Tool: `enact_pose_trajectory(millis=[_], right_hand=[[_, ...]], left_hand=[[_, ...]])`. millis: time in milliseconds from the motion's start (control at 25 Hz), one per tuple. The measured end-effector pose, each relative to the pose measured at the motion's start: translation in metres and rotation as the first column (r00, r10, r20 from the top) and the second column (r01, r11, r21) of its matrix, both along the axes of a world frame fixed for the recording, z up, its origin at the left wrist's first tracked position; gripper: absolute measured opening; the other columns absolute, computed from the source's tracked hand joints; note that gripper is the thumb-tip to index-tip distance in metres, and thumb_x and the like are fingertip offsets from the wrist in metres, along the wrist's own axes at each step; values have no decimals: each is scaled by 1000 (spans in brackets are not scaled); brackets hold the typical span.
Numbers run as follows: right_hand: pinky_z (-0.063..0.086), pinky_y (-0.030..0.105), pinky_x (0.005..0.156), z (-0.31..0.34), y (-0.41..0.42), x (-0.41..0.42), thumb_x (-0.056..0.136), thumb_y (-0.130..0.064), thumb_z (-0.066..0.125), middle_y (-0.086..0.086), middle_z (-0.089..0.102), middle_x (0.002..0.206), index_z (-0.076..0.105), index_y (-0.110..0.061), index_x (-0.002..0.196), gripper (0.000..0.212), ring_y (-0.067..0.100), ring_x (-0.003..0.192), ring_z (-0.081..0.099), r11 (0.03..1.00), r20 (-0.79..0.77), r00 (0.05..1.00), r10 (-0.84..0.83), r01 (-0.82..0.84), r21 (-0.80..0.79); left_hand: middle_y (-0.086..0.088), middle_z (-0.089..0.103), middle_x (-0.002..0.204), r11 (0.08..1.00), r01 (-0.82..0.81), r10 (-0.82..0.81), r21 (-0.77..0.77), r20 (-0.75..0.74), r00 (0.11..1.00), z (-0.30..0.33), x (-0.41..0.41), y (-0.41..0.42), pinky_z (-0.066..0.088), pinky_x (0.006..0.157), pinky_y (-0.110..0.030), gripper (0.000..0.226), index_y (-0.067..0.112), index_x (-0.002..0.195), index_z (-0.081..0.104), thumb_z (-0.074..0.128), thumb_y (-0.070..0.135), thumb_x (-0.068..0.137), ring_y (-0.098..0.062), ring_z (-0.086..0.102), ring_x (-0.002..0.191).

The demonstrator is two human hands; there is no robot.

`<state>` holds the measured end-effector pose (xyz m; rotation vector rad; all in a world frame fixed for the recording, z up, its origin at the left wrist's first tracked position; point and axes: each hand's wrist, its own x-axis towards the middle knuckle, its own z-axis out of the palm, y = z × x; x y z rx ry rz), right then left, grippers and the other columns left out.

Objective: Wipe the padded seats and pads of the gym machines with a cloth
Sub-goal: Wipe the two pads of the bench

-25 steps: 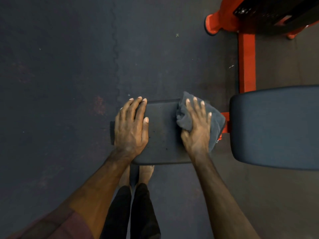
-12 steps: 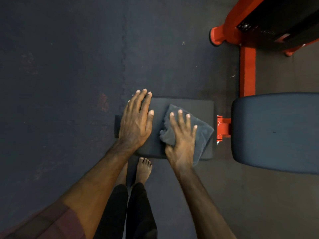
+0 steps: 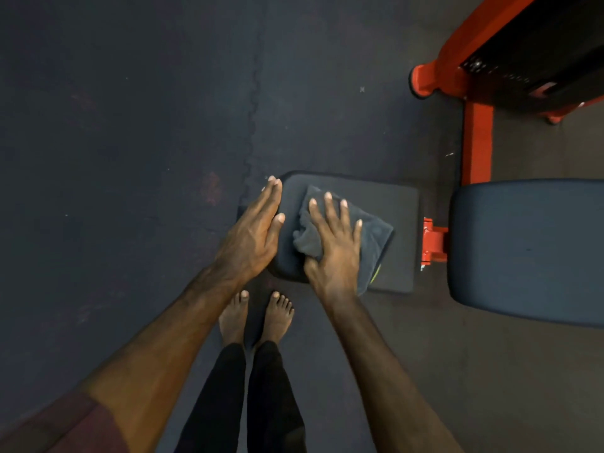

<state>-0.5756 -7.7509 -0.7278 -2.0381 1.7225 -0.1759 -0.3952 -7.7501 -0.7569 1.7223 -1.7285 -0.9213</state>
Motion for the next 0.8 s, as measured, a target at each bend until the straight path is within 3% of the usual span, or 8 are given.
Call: enact_pose_trajectory(millis=[120,280,360,480,560,680,720,800], right_hand=[[6,62,128,-2,-53,-2,68,-18,54,-5,19,174,34,-30,163,98,23,163,6,997,31,997,77,-76,-8],[3,60,129,8,-2,5,73,-13,64,-4,10,176,24,-32,166,102,24,163,0,990,-77,988,-135,138,29],[2,59,129,11,21,22,75,-18,61,-4,9,176,25,-32,166,99,24,163,-3,999,-53,998,-34,36,35],[7,61,128,9,-22,33,71,-20,53,-4,18,175,32,-31,164,96,24,163,4,995,1,995,98,-98,-6],[8,62,128,4,-49,26,70,-18,54,-5,19,175,32,-31,164,97,24,163,7,1000,-27,999,21,-21,-21],[8,62,128,8,0,28,84,-27,51,-6,13,176,27,-33,165,85,22,163,2,981,-69,979,-192,193,8],[9,62,128,12,27,33,88,-33,52,-6,11,176,26,-33,165,82,22,163,0,985,-83,982,-172,173,8],[5,61,129,15,57,42,81,-30,70,-5,8,176,23,-32,166,97,22,163,-5,999,-78,996,-30,32,18]], left_hand=[[-10,19,175,999,39,-38,19,-27,999,-2,6,-1,17,131,-28,59,5,166,24,37,26,112,-16,19,162],[-7,19,175,995,99,-98,21,-51,994,-1,16,-2,19,132,-34,59,7,166,24,36,25,111,-15,19,162],[-7,19,175,993,110,-106,32,-90,990,-1,21,-4,19,132,-35,59,7,166,24,37,23,111,-15,19,162],[-9,22,174,992,104,-93,65,-150,984,-4,23,-5,19,132,-33,58,5,165,26,38,20,110,-14,21,161],[-5,22,174,991,103,-87,85,-170,982,-1,27,-1,17,131,-28,56,9,166,27,38,22,112,-9,19,160],[1,17,176,981,140,-112,134,-197,974,7,29,10,13,131,-24,56,15,167,24,37,25,114,-1,14,160],[1,17,176,981,136,-105,140,-206,973,10,30,11,14,131,-24,55,15,167,24,37,25,114,0,13,160],[2,20,175,983,107,-70,150,-231,970,12,30,12,15,131,-24,54,14,167,25,36,26,115,0,16,159]])
